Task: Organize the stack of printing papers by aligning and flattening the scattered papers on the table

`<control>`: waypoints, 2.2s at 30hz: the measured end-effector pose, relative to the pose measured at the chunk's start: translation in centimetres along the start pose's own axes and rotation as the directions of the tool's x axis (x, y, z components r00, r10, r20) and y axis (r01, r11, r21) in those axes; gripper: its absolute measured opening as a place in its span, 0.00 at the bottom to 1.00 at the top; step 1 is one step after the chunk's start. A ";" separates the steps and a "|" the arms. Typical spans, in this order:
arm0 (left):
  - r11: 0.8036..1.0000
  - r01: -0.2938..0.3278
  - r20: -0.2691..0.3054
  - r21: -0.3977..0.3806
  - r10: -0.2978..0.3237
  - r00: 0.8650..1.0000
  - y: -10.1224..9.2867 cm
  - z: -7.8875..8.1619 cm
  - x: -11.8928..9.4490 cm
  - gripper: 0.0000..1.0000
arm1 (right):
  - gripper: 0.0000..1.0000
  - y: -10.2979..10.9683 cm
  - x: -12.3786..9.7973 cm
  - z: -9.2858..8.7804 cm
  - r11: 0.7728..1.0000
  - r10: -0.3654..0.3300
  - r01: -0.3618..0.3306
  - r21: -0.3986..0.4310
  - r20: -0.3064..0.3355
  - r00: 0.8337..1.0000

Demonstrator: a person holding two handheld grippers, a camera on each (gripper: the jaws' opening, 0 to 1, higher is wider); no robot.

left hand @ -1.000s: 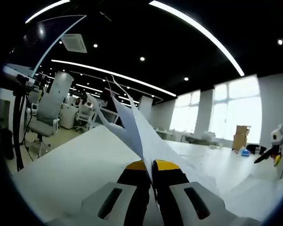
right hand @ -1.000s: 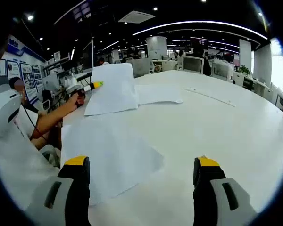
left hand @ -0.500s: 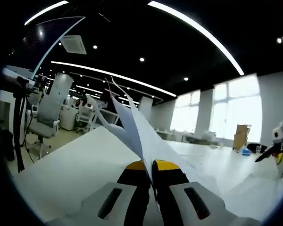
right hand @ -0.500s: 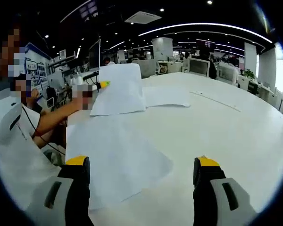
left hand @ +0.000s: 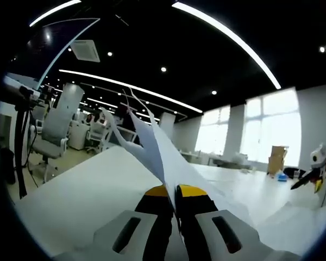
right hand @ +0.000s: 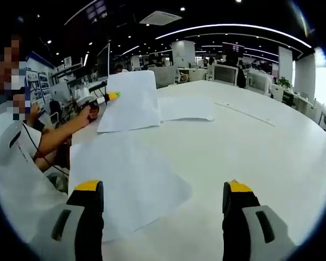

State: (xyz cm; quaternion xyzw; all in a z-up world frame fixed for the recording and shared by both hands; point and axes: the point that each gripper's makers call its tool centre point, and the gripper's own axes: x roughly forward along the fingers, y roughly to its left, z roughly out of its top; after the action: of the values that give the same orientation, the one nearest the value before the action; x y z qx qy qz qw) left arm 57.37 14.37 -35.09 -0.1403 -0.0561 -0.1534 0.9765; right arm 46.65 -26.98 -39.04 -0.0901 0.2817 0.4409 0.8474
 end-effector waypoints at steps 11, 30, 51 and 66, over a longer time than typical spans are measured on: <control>1.000 -0.007 -0.008 0.010 0.007 1.000 0.2 -0.1 0.1 0.07 | 0.86 -0.2 0.1 -0.5 1.000 0.003 -0.003 -0.003 -0.015 1.000; 1.000 -0.012 -0.002 0.014 0.012 1.000 0.3 0.0 0.0 0.07 | 0.85 0.1 2.0 -1.5 1.000 0.031 -0.032 -0.001 -0.045 0.998; 1.000 -0.007 0.015 0.029 0.007 1.000 0.2 0.2 -0.1 0.07 | 0.84 -0.4 2.3 -1.8 0.999 0.041 -0.041 -0.003 -0.031 0.999; 1.000 -0.009 0.006 0.030 0.009 1.000 0.0 0.1 0.2 0.07 | 0.84 -1.0 1.9 -1.0 1.000 0.011 -0.011 0.001 -0.036 0.999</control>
State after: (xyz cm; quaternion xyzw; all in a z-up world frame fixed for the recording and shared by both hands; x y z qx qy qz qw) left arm 57.60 14.36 -35.01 -0.1264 -0.0605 -0.1477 0.9790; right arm 47.97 -26.64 -41.00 -0.0961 0.2974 0.4437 0.8399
